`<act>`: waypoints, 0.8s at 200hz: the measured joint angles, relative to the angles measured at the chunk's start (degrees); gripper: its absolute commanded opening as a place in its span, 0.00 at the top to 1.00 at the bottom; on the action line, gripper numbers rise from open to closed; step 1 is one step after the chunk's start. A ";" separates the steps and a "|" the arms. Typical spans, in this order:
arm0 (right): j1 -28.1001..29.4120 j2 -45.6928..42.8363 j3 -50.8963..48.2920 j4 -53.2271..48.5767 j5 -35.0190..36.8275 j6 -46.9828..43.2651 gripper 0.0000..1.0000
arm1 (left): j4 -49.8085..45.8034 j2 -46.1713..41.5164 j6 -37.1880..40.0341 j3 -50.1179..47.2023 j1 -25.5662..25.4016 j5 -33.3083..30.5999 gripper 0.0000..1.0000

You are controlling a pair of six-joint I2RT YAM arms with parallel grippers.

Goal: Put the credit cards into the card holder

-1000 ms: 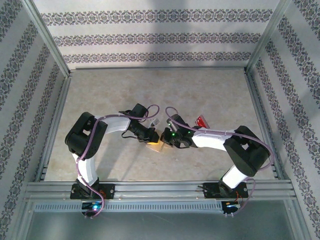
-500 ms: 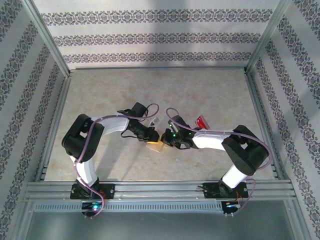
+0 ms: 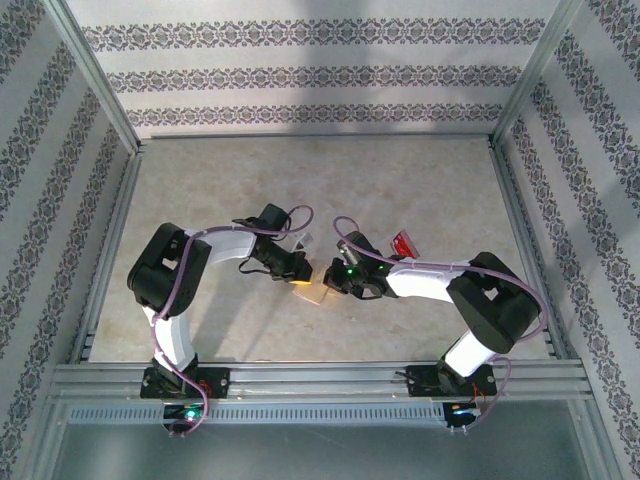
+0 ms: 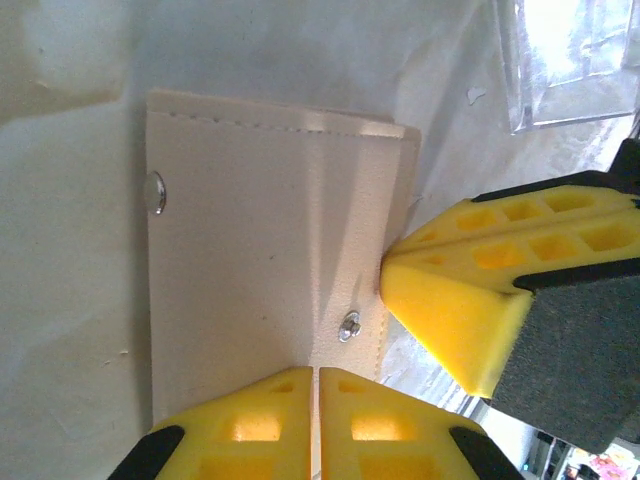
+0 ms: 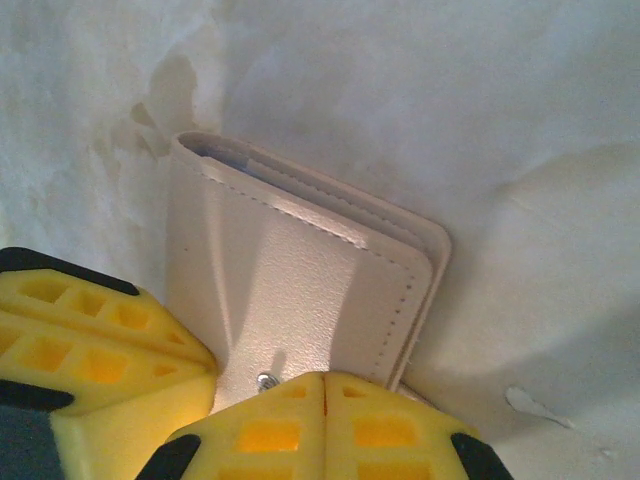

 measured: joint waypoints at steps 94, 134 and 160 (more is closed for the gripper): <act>2.16 -2.75 1.66 -3.91 1.05 -0.11 0.97 | 2.32 0.02 -1.25 -1.25 -0.04 0.22 0.91; 2.23 1.01 1.88 -2.45 0.70 0.07 1.00 | 2.54 0.02 -1.40 -1.36 -0.28 0.17 0.90; 2.21 0.98 1.31 -1.18 0.61 0.31 1.00 | 2.49 -0.48 -1.31 -1.36 -0.35 0.13 0.83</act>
